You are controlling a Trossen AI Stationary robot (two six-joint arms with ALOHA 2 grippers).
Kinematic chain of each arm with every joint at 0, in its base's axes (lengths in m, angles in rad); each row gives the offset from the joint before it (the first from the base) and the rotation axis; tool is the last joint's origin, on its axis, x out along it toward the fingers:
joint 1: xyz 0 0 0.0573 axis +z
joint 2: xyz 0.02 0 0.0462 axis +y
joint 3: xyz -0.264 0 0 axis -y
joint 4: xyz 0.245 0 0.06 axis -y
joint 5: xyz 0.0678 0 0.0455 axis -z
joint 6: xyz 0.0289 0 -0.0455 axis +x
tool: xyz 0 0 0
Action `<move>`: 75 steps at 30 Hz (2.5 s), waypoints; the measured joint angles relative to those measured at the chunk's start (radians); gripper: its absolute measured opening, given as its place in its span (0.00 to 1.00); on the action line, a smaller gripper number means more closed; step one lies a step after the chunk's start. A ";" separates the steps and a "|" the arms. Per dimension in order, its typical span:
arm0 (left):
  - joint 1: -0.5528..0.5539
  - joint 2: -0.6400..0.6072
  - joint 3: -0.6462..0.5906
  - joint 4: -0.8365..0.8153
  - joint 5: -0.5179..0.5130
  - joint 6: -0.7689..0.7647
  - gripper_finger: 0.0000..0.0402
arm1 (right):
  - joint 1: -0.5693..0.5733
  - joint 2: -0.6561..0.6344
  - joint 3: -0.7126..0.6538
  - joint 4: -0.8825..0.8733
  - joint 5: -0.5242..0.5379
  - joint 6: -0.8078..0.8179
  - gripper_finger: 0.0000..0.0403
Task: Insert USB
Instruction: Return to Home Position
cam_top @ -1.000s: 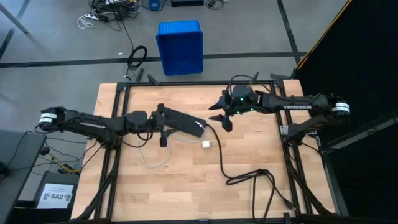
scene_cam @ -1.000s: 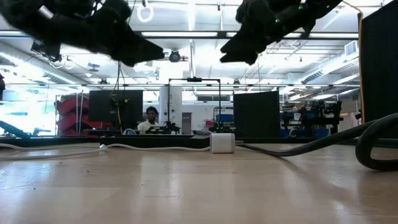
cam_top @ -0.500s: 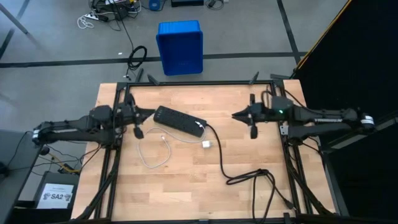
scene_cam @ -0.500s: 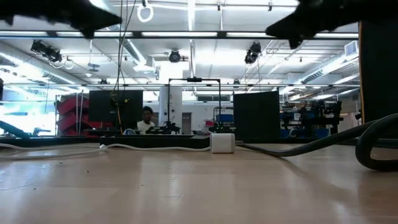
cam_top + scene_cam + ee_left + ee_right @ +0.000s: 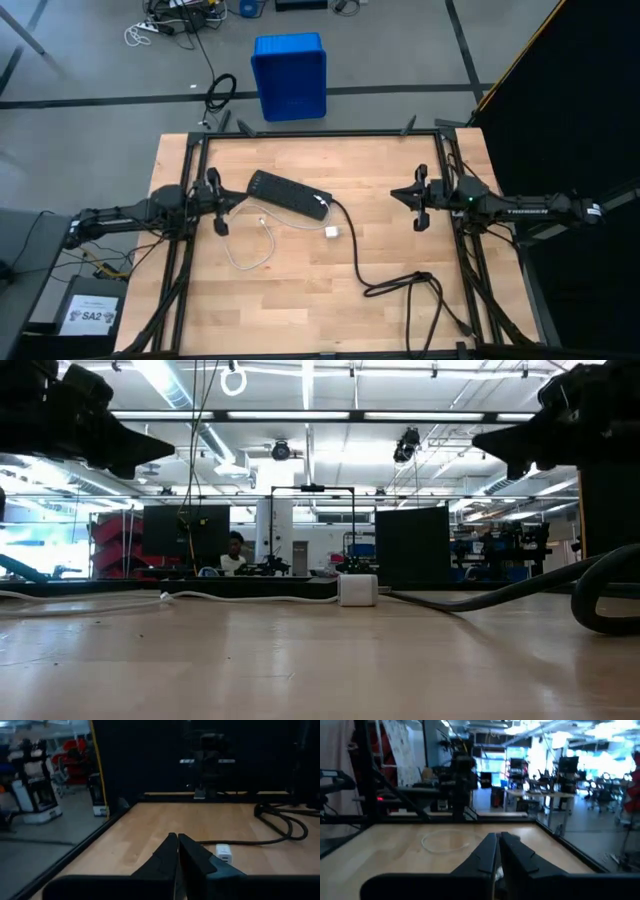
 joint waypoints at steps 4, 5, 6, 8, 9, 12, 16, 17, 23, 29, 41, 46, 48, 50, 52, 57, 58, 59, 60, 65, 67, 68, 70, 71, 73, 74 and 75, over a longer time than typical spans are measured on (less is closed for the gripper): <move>0.000 -0.004 -0.036 0.002 0.028 0.002 0.00 | 0.001 0.003 0.000 -0.011 -0.018 -0.010 0.00; 0.000 -0.004 -0.049 0.015 0.041 0.000 0.00 | 0.001 0.002 0.000 -0.015 -0.021 -0.020 0.00; 0.000 -0.004 -0.065 0.044 0.057 -0.003 0.00 | 0.001 0.003 0.000 -0.018 -0.021 -0.026 0.00; 0.000 -0.002 -0.074 0.063 0.095 -0.005 0.00 | 0.001 0.007 0.000 -0.021 -0.022 -0.041 0.01; 0.000 0.005 -0.074 0.063 0.113 -0.005 0.00 | 0.001 0.010 0.000 -0.020 -0.024 -0.048 0.01; 0.000 0.002 -0.074 0.070 0.126 0.004 0.00 | 0.001 0.012 0.000 -0.007 -0.023 -0.049 0.00; 0.000 0.005 -0.075 0.063 0.128 0.022 0.00 | 0.001 0.016 0.000 0.015 -0.012 -0.048 0.01; 0.000 0.006 -0.075 0.061 0.128 0.021 0.00 | 0.001 0.016 0.000 0.013 -0.011 -0.048 0.02; 0.000 0.011 -0.075 0.059 0.122 0.024 0.00 | 0.001 0.016 -0.001 0.008 -0.010 -0.048 0.03; 0.000 0.010 -0.075 0.098 0.118 0.022 0.00 | 0.001 0.016 -0.001 0.007 -0.008 -0.048 0.05; 0.000 0.010 -0.075 0.126 0.116 0.022 0.00 | 0.001 0.016 -0.001 0.006 -0.008 -0.048 0.03; 0.000 0.010 -0.075 0.126 0.116 0.021 0.00 | 0.001 0.016 -0.002 0.006 -0.008 -0.048 0.01; 0.000 0.010 -0.075 0.126 0.116 0.022 0.00 | 0.001 0.016 -0.002 0.006 -0.008 -0.048 0.01; 0.000 0.010 -0.075 0.126 0.116 0.021 0.00 | 0.001 0.016 -0.002 0.006 -0.008 -0.048 0.00; 0.000 0.010 -0.075 0.126 0.116 0.021 0.00 | 0.001 0.016 -0.002 0.006 -0.008 -0.048 0.00; 0.000 0.010 -0.075 0.126 0.117 0.021 0.00 | 0.001 0.016 -0.002 0.006 -0.008 -0.048 0.01; 0.000 0.010 -0.075 0.126 0.117 0.021 0.00 | 0.000 0.016 -0.002 0.006 -0.008 -0.048 0.01; 0.000 0.010 -0.076 0.126 0.117 0.021 0.00 | 0.001 0.016 -0.002 0.006 -0.008 -0.048 0.02; 0.000 0.010 -0.076 0.126 0.117 0.021 0.00 | 0.001 0.016 -0.002 0.006 -0.008 -0.048 0.02; 0.000 0.010 -0.076 0.126 0.117 0.021 0.00 | 0.001 0.016 -0.002 0.006 -0.008 -0.048 0.03; 0.000 0.010 -0.076 0.126 0.117 0.021 0.00 | 0.000 0.016 -0.002 0.006 -0.008 -0.048 0.03; 0.000 0.010 -0.076 0.126 0.117 0.021 0.00 | 0.000 0.016 -0.002 0.006 -0.008 -0.048 0.04; 0.000 0.010 -0.076 0.126 0.117 0.021 0.00 | 0.000 0.016 -0.002 0.006 -0.008 -0.048 0.04; 0.000 0.010 -0.076 0.126 0.117 0.021 0.00 | 0.000 0.016 -0.002 0.006 -0.008 -0.048 0.04; 0.000 0.010 -0.076 0.126 0.117 0.021 0.00 | 0.001 0.016 -0.002 0.006 -0.008 -0.048 0.04; 0.000 0.010 -0.076 0.126 0.117 0.021 0.00 | 0.001 0.016 -0.002 0.006 -0.008 -0.048 0.04; 0.000 0.010 -0.076 0.126 0.117 0.021 0.00 | 0.000 0.016 -0.002 0.006 -0.008 -0.048 0.05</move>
